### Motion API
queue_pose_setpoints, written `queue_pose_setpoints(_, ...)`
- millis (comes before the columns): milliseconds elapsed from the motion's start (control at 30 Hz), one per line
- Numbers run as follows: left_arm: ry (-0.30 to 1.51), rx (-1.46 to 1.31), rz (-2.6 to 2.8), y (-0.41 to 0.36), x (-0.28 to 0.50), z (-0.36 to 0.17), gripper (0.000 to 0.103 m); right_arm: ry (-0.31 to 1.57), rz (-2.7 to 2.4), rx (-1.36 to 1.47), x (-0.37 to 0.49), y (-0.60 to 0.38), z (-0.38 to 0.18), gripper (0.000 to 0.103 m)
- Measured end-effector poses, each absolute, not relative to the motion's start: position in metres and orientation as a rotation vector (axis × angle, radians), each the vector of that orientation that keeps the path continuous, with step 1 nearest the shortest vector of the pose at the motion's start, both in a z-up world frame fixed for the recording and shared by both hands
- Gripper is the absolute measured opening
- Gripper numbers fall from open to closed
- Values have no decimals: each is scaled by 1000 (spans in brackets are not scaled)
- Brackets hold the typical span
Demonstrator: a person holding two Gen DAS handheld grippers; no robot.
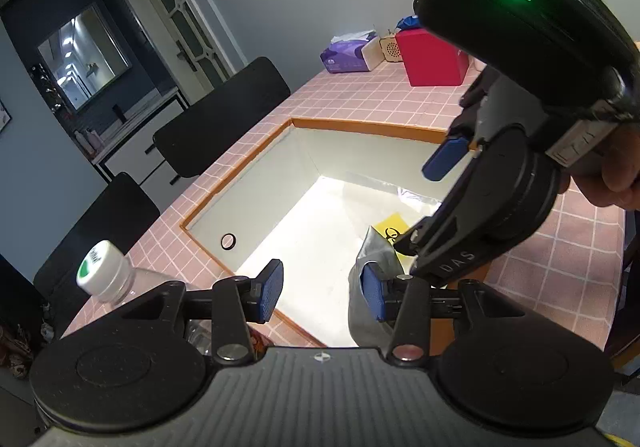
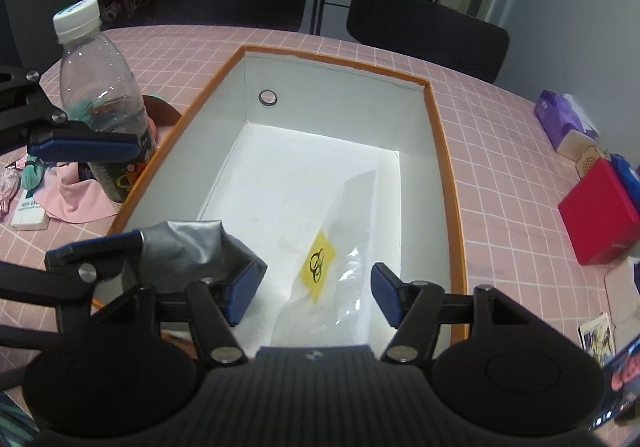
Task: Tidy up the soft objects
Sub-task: 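Open the left tool dropping the silver pouch while the right tool releases the bag into the box, then withdraw both tools from the orange box back toward the pile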
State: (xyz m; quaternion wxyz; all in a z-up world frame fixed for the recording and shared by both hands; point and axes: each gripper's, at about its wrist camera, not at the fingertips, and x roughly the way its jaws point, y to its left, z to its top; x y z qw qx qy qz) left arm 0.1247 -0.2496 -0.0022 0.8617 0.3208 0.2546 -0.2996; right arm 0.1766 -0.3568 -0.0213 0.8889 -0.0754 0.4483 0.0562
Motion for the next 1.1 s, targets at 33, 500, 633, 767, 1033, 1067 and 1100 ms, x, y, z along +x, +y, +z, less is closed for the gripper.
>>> queue_pose_setpoints(33, 528, 669, -626, -247, 123, -2, 53, 917, 110, -159, 172, -354, -20, 67)
queue_pose_setpoints(500, 495, 577, -607, -230, 128, -3, 56, 805, 63, -155, 135, -340, -8, 72)
queue_pose_setpoints(633, 528, 596, -600, -243, 144, -3, 61, 833, 31, -182, 147, -345, -8, 70)
queue_pose_setpoints(767, 575, 630, -642, -252, 157, -3, 70, 892, 45, -165, 158, -357, -13, 70)
queue_pose_setpoints(1033, 733, 754, -811, -261, 165, -12, 82, 949, 89, -144, 167, -373, -18, 70)
queue_pose_setpoints(1067, 729, 779, -815, -262, 164, -13, 82, 948, 91, -145, 167, -373, -17, 70)
queue_pose_setpoints(1100, 724, 797, -827, -262, 163, -14, 82, 946, 93, -145, 166, -373, -16, 70)
